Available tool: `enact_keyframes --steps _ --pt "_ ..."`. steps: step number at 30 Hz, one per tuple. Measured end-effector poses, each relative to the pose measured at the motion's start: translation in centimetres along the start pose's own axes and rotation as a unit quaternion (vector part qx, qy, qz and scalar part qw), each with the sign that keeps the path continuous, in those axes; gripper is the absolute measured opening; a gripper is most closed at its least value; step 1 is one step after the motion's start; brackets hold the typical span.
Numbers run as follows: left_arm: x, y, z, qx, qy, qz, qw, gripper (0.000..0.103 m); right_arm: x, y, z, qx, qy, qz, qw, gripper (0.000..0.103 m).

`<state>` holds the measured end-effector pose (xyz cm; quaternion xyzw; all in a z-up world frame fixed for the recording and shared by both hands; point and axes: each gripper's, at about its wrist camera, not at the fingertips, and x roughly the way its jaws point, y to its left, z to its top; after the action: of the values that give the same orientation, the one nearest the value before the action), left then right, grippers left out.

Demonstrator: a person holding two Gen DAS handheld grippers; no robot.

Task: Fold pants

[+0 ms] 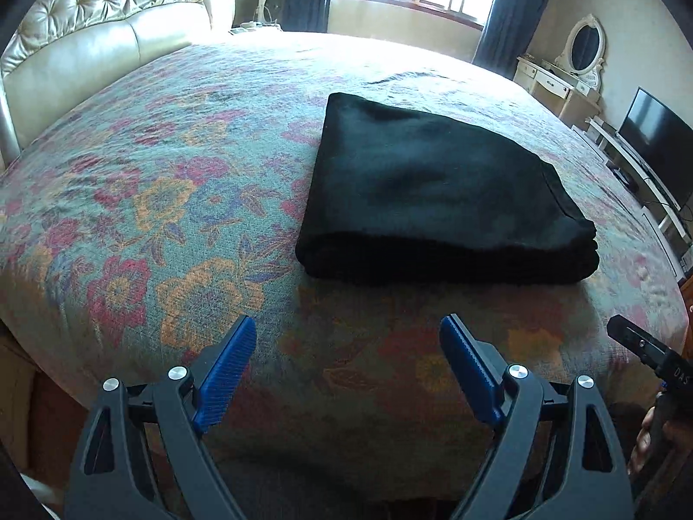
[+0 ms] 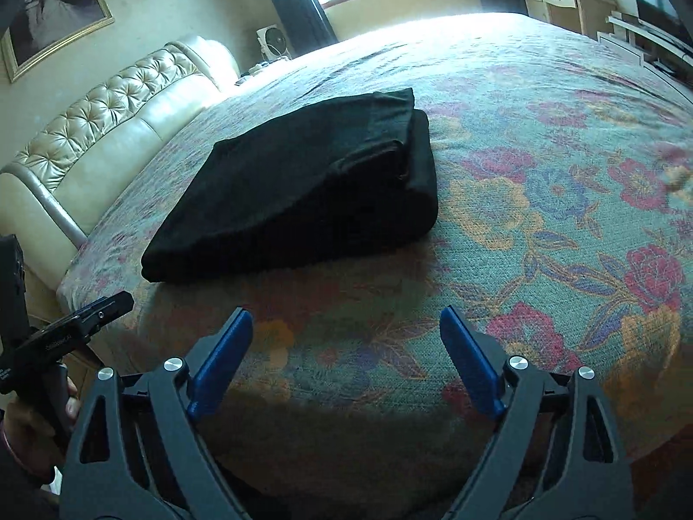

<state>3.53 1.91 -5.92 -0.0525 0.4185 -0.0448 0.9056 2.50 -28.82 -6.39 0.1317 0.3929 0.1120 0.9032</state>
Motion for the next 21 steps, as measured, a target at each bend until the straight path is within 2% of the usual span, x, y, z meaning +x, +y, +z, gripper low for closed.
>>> enact_keyframes --steps 4,7,17,21 --pt "-1.5 -1.7 0.0 0.024 -0.008 0.025 0.9994 0.085 0.6 1.1 -0.3 -0.013 0.008 0.002 1.000 0.089" --pt "-1.9 -2.1 0.1 0.030 -0.019 0.019 0.9992 0.085 0.8 1.1 -0.4 -0.010 0.014 0.007 1.000 0.089" --pt "-3.0 -3.4 0.6 0.060 -0.049 0.059 0.9953 0.085 0.6 1.7 -0.4 -0.021 0.010 0.004 1.000 0.089" --pt "-3.4 -3.7 0.6 0.063 -0.061 0.038 0.9954 0.085 0.1 2.3 0.0 -0.039 0.002 -0.009 0.999 0.089"
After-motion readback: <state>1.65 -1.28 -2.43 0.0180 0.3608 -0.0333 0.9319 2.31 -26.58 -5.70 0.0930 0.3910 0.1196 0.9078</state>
